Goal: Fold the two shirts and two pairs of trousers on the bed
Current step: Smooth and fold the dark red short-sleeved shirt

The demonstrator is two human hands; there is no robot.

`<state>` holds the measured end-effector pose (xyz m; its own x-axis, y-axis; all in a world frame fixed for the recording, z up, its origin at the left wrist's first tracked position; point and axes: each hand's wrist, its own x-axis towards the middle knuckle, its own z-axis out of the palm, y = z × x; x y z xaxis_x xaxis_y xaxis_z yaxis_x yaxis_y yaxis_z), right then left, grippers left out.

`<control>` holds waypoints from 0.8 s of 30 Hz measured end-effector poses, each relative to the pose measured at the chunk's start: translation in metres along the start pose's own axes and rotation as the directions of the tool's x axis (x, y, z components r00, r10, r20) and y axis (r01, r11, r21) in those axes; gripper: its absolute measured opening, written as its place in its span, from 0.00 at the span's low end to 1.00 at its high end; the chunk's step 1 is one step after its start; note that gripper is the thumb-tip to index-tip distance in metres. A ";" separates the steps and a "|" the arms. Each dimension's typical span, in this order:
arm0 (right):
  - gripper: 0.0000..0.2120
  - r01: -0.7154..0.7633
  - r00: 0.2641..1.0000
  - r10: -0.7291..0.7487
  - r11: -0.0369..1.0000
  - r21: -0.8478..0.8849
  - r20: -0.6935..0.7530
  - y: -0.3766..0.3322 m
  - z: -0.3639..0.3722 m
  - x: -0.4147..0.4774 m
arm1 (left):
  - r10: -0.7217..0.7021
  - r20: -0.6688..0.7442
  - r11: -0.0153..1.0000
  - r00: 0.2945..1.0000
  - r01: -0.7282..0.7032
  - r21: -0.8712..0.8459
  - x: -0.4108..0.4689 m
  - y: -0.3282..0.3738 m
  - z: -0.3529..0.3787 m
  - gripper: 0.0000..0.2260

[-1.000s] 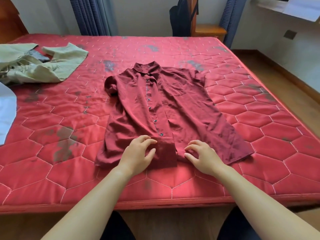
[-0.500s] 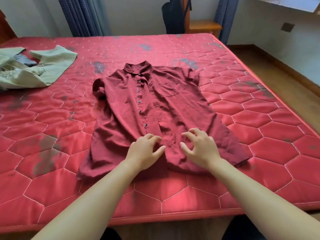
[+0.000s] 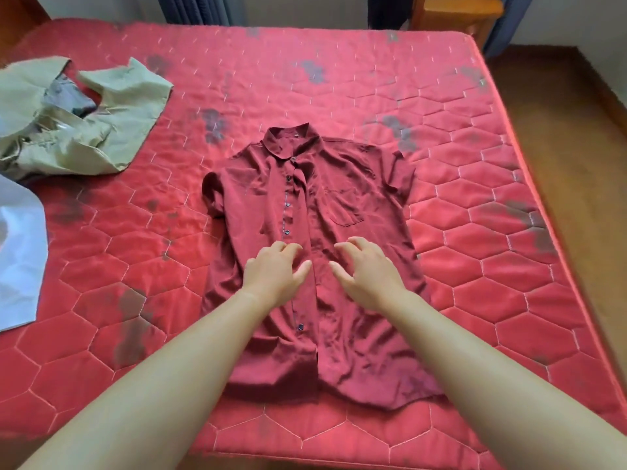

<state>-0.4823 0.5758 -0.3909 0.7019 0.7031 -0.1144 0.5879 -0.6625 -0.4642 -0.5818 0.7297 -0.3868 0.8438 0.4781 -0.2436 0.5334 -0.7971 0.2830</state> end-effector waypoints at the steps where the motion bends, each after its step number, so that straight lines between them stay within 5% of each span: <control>1: 0.22 -0.001 1.000 0.001 1.000 -0.003 0.007 0.000 -0.004 0.013 | -0.017 0.003 1.000 1.000 0.017 -0.010 0.013 0.001 -0.005 0.20; 11: 0.24 -0.101 0.993 0.104 0.994 -0.051 0.063 0.026 0.041 0.182 | 0.043 -0.020 0.999 0.999 -0.043 0.001 0.190 -0.041 0.008 0.21; 17: 0.24 -0.095 0.995 0.094 0.990 -0.105 -0.016 0.048 0.073 0.287 | -0.014 -0.151 1.000 0.988 0.010 -0.024 0.286 -0.062 0.035 0.24; 21: 0.23 -0.029 1.000 0.029 0.989 -0.145 -0.001 0.069 0.098 0.341 | -0.114 -0.084 0.993 0.990 0.110 -0.047 0.329 -0.078 0.067 0.29; 24: 0.22 -0.105 0.994 0.107 0.975 -0.196 -0.004 0.098 0.103 0.370 | -0.036 -0.047 0.994 0.998 0.041 0.099 0.360 -0.084 0.080 0.32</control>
<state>-0.2064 0.7983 -0.5692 0.7623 0.6273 -0.1595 0.5781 -0.7707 -0.2681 -0.3276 0.9397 -0.5722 0.8257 0.5236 -0.2099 0.5589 -0.8096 0.1794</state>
